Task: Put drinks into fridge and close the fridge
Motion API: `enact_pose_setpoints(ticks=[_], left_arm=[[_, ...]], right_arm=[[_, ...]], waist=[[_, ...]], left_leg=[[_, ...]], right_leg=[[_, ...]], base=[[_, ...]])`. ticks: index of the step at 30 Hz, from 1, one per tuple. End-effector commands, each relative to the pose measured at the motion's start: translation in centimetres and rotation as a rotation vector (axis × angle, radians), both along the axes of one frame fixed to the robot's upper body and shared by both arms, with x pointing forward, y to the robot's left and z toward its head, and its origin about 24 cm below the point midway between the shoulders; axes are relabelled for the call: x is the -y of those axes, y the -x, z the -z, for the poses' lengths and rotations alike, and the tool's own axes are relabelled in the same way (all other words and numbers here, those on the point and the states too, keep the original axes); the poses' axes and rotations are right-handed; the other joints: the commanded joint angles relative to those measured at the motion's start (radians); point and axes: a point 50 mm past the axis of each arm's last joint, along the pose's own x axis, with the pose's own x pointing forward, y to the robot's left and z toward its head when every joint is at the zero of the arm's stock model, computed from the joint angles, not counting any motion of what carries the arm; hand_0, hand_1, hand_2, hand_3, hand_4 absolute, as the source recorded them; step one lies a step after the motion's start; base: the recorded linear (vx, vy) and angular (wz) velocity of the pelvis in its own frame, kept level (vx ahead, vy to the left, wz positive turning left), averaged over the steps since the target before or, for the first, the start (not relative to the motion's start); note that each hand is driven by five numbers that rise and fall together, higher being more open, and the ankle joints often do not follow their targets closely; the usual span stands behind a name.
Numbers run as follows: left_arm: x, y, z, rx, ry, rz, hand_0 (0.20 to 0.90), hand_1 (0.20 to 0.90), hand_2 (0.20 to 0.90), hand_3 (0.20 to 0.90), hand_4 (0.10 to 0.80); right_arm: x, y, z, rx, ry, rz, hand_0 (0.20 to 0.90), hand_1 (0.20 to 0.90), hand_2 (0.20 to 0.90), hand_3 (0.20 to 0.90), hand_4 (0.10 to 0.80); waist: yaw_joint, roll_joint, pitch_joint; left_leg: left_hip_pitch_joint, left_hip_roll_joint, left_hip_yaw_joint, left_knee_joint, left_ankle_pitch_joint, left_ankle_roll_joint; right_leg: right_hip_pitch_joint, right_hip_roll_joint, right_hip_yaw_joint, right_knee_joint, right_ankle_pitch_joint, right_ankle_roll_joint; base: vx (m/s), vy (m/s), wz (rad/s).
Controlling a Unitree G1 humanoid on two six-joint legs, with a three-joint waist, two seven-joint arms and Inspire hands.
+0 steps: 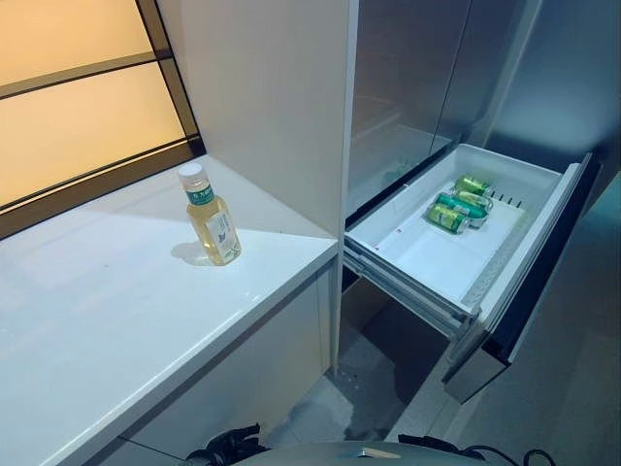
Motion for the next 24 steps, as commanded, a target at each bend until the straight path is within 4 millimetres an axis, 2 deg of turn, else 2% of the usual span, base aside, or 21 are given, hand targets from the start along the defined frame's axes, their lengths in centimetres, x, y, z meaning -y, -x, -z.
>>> enact_pose_setpoints(ticks=[1,24], left_arm=[[0.69,-1.43,-0.13,0.038,0.007,-0.005,0.900,0.900,0.900,0.900,0.800],[0.79,-1.42,-0.10,0.031,0.003,-0.008,0.900,0.900,0.900,0.900,0.800]], right_arm=[[-1.59,-0.95,0.15,-0.001,-0.038,-0.050,0.900,0.900,0.900,0.900,0.800],[-2.02,-1.00,0.21,0.001,-0.044,-0.058,0.900,0.900,0.900,0.900,0.800]], waist=[[0.010,-0.041,-0.008],[0.009,-0.043,-0.005]], left_leg=[[0.020,-0.050,0.048,0.006,-0.065,0.035],[0.021,-0.050,0.047,0.006,-0.065,0.035]], right_leg=[[-0.016,-0.022,0.066,0.004,0.034,0.048],[-0.013,-0.021,0.063,0.004,0.033,0.047]], base=[[0.000,0.000,0.00],[0.000,0.000,0.00]])
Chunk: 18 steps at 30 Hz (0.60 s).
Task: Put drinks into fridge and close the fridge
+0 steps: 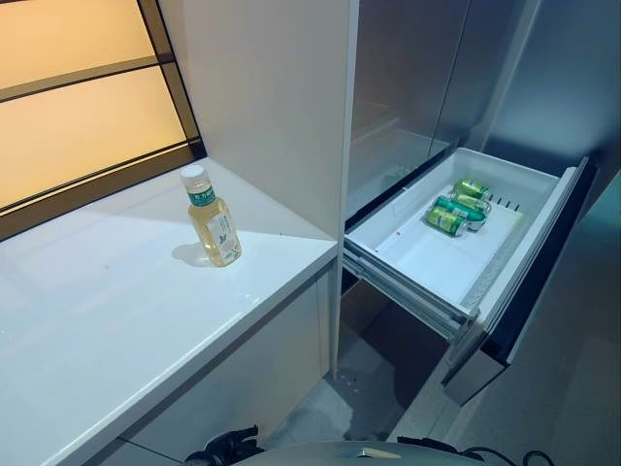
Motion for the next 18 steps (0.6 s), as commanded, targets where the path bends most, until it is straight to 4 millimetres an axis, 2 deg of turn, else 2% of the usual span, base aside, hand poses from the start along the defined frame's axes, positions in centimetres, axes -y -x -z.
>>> enact_pose_setpoints(ticks=[1,9,10,13,16,18], left_arm=[[0.9,-1.7,-0.1,0.037,0.015,-0.004,0.900,0.900,0.900,0.900,0.800],[1.1,-2.0,-0.2,0.053,0.040,0.023,0.900,0.900,0.900,0.900,0.800],[1.6,-2.5,-0.5,0.080,0.103,0.099,0.900,0.900,0.900,0.900,0.800],[2.1,-3.3,-0.8,0.108,0.175,0.171,0.900,0.900,0.900,0.900,0.800],[3.3,-5.8,-2.2,0.169,0.385,0.357,0.900,0.900,0.900,0.900,0.800],[3.5,-6.1,-2.5,0.174,0.411,0.391,0.900,0.900,0.900,0.900,0.800]], right_arm=[[-1.9,-1.2,0.1,0.008,-0.039,-0.056,0.900,0.900,0.900,0.900,0.800],[-1.9,-1.3,0.1,0.011,-0.037,-0.057,0.900,0.900,0.900,0.900,0.800],[-1.7,-1.4,0.1,0.010,-0.031,-0.072,0.900,0.900,0.900,0.900,0.800],[-1.5,-1.6,0.0,0.008,-0.029,-0.086,0.900,0.900,0.900,0.900,0.800],[-0.6,-2.4,-0.4,0.009,-0.019,-0.126,0.900,0.900,0.900,0.900,0.800],[-0.5,-2.5,-0.4,0.010,-0.017,-0.131,0.900,0.900,0.900,0.900,0.800]], waist=[[0.009,-0.040,0.009],[0.006,-0.039,0.011],[0.003,-0.037,0.010],[-0.002,-0.034,0.011],[-0.013,-0.020,0.013],[-0.014,-0.017,0.014]], left_leg=[[0.020,-0.050,0.047,0.006,-0.065,0.035],[0.019,-0.049,0.048,0.006,-0.065,0.035],[0.019,-0.049,0.050,0.006,-0.067,0.035],[0.019,-0.047,0.054,0.006,-0.068,0.033],[0.015,-0.043,0.062,0.006,-0.067,0.029],[0.015,-0.042,0.064,0.006,-0.067,0.029]], right_leg=[[-0.014,-0.021,0.063,0.004,0.033,0.047],[-0.015,-0.021,0.065,0.004,0.034,0.048],[-0.016,-0.020,0.069,0.004,0.033,0.048],[-0.017,-0.020,0.072,0.004,0.033,0.050],[-0.024,-0.018,0.080,0.004,0.034,0.053],[-0.025,-0.018,0.081,0.004,0.035,0.053]], base=[[0.000,0.000,0.00],[0.000,0.000,0.00],[0.000,0.000,0.00],[0.000,0.000,0.00],[-0.012,0.026,-0.01],[-0.012,0.025,-0.01]])
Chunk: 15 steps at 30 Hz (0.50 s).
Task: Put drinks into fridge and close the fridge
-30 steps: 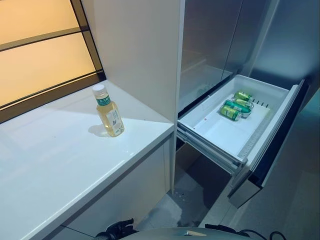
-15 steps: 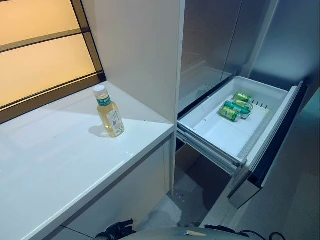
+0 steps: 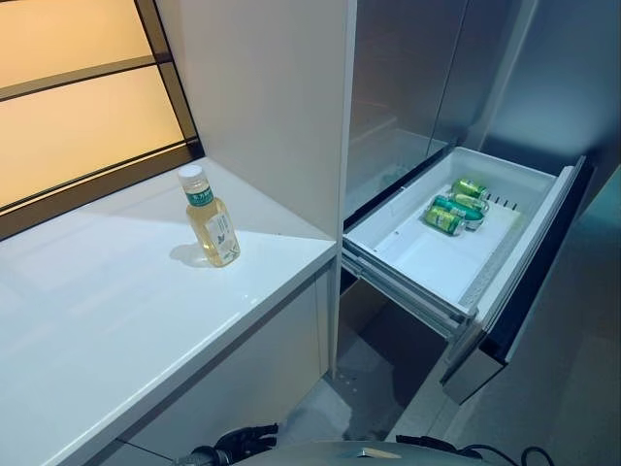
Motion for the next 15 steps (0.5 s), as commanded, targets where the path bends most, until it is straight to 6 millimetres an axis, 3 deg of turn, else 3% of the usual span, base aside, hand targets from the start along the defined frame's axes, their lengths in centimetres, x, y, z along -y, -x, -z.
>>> enact_pose_setpoints(ticks=[1,3,5,7,8,9,10,12,15], left_arm=[[3.6,-6.1,-2.9,0.129,0.290,0.249,0.900,0.900,0.900,0.900,0.800],[4.1,-7.1,-3.9,0.135,0.353,0.322,0.900,0.900,0.900,0.900,0.800],[4.6,-9.8,-7.0,0.179,0.469,0.411,0.900,0.900,0.900,0.900,0.800],[5.6,-12.6,-11.3,0.244,0.659,0.431,0.900,0.900,0.900,0.900,0.800],[5.9,-13.1,-12.4,0.281,0.727,0.439,0.900,0.900,0.900,0.900,0.800],[7.3,-14.5,-16.4,0.367,0.899,0.443,0.900,0.900,0.900,0.900,0.800],[7.7,-14.8,-17.8,0.410,0.971,0.441,0.900,0.900,0.900,0.900,0.800],[9.2,-15.3,-24.1,0.596,1.283,0.415,0.900,0.900,0.900,0.900,0.800],[8.7,-15.1,-29.4,0.889,1.469,0.350,0.900,0.900,0.900,0.900,0.800]], right_arm=[[-0.1,-2.5,-0.6,0.021,-0.007,-0.115,0.900,0.900,0.900,0.900,0.800],[0.1,-2.7,-0.7,0.024,-0.003,-0.127,0.900,0.900,0.900,0.900,0.800],[0.3,-2.9,-0.8,0.031,0.003,-0.139,0.900,0.900,0.900,0.900,0.800],[0.3,-2.7,-0.8,0.033,0.006,-0.139,0.900,0.900,0.900,0.900,0.800],[0.3,-2.6,-0.7,0.033,0.006,-0.139,0.900,0.900,0.900,0.900,0.800],[0.4,-2.1,-0.6,0.032,0.007,-0.130,0.900,0.900,0.900,0.900,0.800],[0.3,-1.9,-0.6,0.032,0.007,-0.127,0.900,0.900,0.900,0.900,0.800],[0.1,-1.1,-0.4,0.030,0.003,-0.101,0.900,0.900,0.900,0.900,0.800],[-0.8,0.0,0.0,0.023,-0.006,-0.080,0.900,0.900,0.900,0.900,0.800]], waist=[[-0.012,-0.010,0.021],[-0.017,-0.004,0.023],[-0.022,0.005,0.026],[-0.022,0.008,0.026],[-0.021,0.008,0.025],[-0.017,0.009,0.025],[-0.016,0.008,0.021],[-0.004,0.003,0.017],[0.008,-0.008,0.017]], left_leg=[[0.013,-0.040,0.065,0.007,-0.065,0.028],[0.012,-0.039,0.067,0.007,-0.064,0.027],[0.009,-0.038,0.066,0.007,-0.063,0.026],[0.007,-0.041,0.060,0.007,-0.063,0.026],[0.006,-0.041,0.059,0.007,-0.063,0.026],[0.006,-0.043,0.056,0.007,-0.066,0.028],[0.002,-0.043,0.054,0.007,-0.066,0.029],[0.001,-0.045,0.047,0.007,-0.072,0.031],[0.007,-0.047,0.036,0.007,-0.079,0.033]], right_leg=[[-0.024,-0.018,0.083,0.004,0.038,0.056],[-0.027,-0.019,0.086,0.005,0.038,0.058],[-0.032,-0.021,0.089,0.008,0.040,0.061],[-0.032,-0.024,0.089,0.006,0.042,0.064],[-0.033,-0.025,0.089,0.005,0.043,0.065],[-0.030,-0.028,0.087,0.004,0.043,0.066],[-0.034,-0.028,0.088,0.004,0.044,0.066],[-0.032,-0.032,0.087,0.004,0.044,0.064],[-0.021,-0.035,0.084,0.004,0.041,0.060]], base=[[-0.029,0.054,-0.03],[-0.028,0.049,-0.05],[-0.030,0.035,-0.07],[0.000,0.000,0.00],[0.000,0.000,0.00],[0.000,0.000,0.00],[-0.013,0.001,0.06],[-0.002,-0.009,0.12],[0.007,-0.013,0.04]])
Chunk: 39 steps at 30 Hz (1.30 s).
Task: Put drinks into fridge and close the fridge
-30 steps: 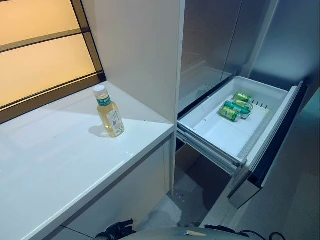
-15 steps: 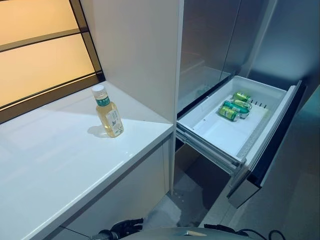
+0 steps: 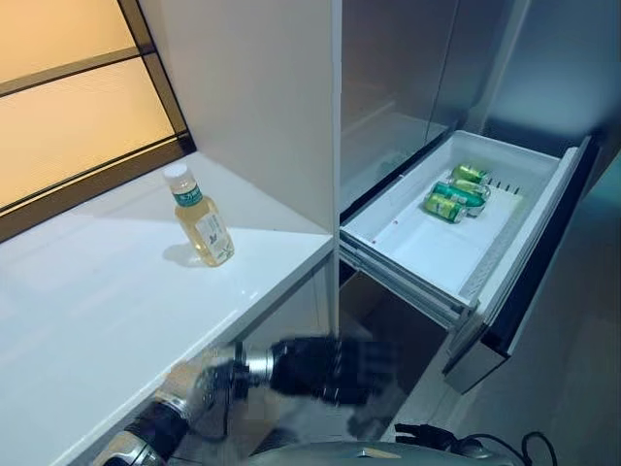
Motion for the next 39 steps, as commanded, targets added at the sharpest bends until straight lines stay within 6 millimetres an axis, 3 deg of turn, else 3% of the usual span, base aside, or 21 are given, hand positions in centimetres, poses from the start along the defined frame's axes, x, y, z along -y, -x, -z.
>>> enact_pose_setpoints(ticks=[1,6,9,13,16,21,28,34,39], left_arm=[[-0.7,-3.3,-11.2,0.380,0.468,-0.153,0.900,0.900,0.900,0.900,0.800],[-3.6,-3.8,-16.1,0.670,0.509,-0.446,0.900,0.900,0.900,0.900,0.800],[-6.4,-4.2,-18.7,0.902,0.398,-0.819,0.900,0.900,0.900,0.900,0.800],[-9.3,-3.5,-21.3,1.152,0.263,-1.248,0.900,0.900,0.900,0.900,0.800],[-9.8,-2.6,-22.2,1.304,0.166,-1.463,0.900,0.900,0.900,0.900,0.800],[-9.6,-3.4,-22.0,1.337,-0.041,-1.611,0.900,0.900,0.900,0.900,0.800],[-10.6,-6.2,-18.6,1.119,-0.275,-1.644,0.900,0.900,0.900,0.900,0.800],[-10.9,-7.0,-16.8,0.986,-0.284,-1.576,0.900,0.900,0.900,0.900,0.800],[-10.9,-7.1,-16.6,0.957,-0.253,-1.543,0.900,0.900,0.900,0.900,0.800]], right_arm=[[-1.4,0.9,0.6,-0.020,-0.015,0.000,0.900,0.900,0.900,0.900,0.800],[-2.4,2.1,1.0,-0.036,-0.028,0.016,0.900,0.900,0.900,0.900,0.800],[-2.8,2.5,1.0,-0.042,-0.033,0.015,0.900,0.900,0.900,0.900,0.800],[-3.3,2.8,1.1,-0.044,-0.041,0.023,0.900,0.900,0.900,0.900,0.800],[-3.8,2.5,1.2,-0.046,-0.046,0.027,0.900,0.900,0.900,0.900,0.800],[-4.0,1.9,1.2,-0.041,-0.046,0.022,0.900,0.900,0.900,0.900,0.800],[-3.5,1.1,1.0,-0.040,-0.038,0.001,0.900,0.900,0.900,0.900,0.800],[-3.1,1.0,0.9,-0.046,-0.029,-0.012,0.900,0.900,0.900,0.900,0.800],[-2.9,1.0,0.9,-0.048,-0.027,-0.016,0.900,0.900,0.900,0.900,0.800]], waist=[[0.019,-0.045,-0.013],[0.034,-0.058,-0.025],[0.040,-0.063,-0.031],[0.054,-0.073,-0.044],[0.066,-0.079,-0.048],[0.079,-0.080,-0.049],[0.086,-0.076,-0.042],[0.083,-0.076,-0.040],[0.082,-0.076,-0.039]], left_leg=[[0.022,-0.046,0.039,0.007,-0.087,0.039],[0.031,-0.048,0.020,0.007,-0.093,0.039],[0.039,-0.049,0.010,0.007,-0.099,0.037],[0.030,-0.052,-0.006,0.007,-0.094,0.036],[0.026,-0.055,-0.021,0.007,-0.091,0.037],[0.021,-0.059,-0.036,0.007,-0.089,0.038],[0.025,-0.059,-0.034,0.007,-0.086,0.038],[0.030,-0.057,-0.026,0.007,-0.086,0.036],[0.031,-0.055,-0.021,0.007,-0.086,0.035]], right_leg=[[-0.008,-0.036,0.085,0.004,0.036,0.063],[0.010,-0.038,0.067,0.004,0.023,0.062],[0.021,-0.038,0.057,0.004,0.012,0.062],[0.020,-0.037,0.045,0.004,0.005,0.059],[0.023,-0.036,0.037,0.004,-0.001,0.052],[0.026,-0.036,0.025,0.004,-0.005,0.049],[0.033,-0.038,0.019,0.004,-0.005,0.052],[0.037,-0.040,0.017,0.004,-0.004,0.055],[0.037,-0.040,0.018,0.004,-0.003,0.056]], base=[[0.015,-0.025,0.05],[0.033,-0.018,0.13],[0.016,-0.005,0.04],[0.000,0.000,0.00],[-0.004,-0.010,0.09],[-0.014,0.006,0.25],[-0.004,0.010,0.12],[0.000,0.000,0.00],[0.000,0.000,0.00]])
